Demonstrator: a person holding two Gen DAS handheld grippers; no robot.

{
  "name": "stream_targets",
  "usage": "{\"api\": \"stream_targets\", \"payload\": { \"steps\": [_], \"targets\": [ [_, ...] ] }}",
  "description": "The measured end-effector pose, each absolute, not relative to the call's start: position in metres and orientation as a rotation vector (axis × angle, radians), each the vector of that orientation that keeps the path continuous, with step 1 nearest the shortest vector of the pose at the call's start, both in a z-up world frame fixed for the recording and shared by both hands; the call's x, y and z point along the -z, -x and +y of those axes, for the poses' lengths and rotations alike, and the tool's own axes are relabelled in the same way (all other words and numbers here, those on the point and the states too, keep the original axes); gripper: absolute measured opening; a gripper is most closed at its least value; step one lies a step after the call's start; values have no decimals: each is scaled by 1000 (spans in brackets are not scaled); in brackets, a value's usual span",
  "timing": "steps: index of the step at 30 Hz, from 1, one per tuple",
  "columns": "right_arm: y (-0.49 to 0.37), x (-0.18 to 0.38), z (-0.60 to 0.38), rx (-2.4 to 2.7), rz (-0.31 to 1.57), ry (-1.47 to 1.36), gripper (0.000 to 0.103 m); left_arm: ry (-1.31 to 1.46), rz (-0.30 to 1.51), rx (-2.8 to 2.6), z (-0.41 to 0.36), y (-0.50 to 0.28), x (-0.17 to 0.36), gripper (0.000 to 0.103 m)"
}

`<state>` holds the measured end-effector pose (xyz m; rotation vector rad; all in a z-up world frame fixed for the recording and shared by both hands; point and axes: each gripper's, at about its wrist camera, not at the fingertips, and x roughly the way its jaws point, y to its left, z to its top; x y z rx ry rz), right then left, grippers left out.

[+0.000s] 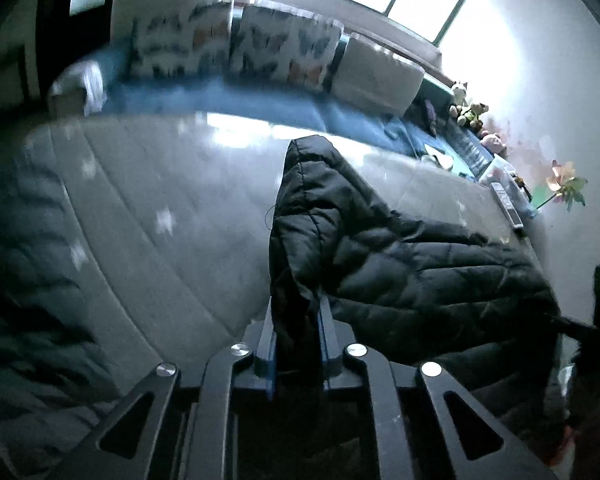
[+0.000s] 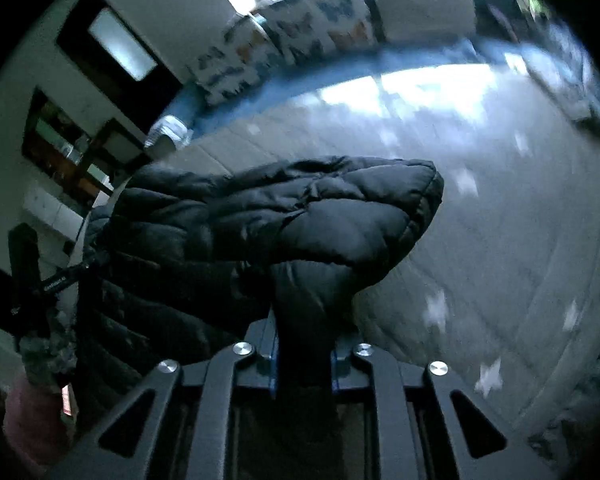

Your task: Fold large clothes

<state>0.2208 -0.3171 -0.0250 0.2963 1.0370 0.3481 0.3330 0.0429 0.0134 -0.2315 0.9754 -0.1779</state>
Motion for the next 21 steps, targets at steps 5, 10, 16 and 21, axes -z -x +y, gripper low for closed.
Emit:
{"api": "stream_targets", "payload": {
  "steps": [5, 10, 16, 21],
  "targets": [
    [-246, -37, -310, -361, 842, -266, 18, 199, 795, 119, 43, -346, -79, 13],
    [-302, -26, -309, -309, 879, -252, 27, 247, 855, 91, 64, -392, -75, 26],
    [-318, 27, -305, -233, 1062, -167, 30, 331, 1115, -29, 95, -424, 4, 31],
    [-275, -12, -308, -252, 966, -59, 30, 376, 1067, -36, 116, -398, -12, 31]
  ]
}}
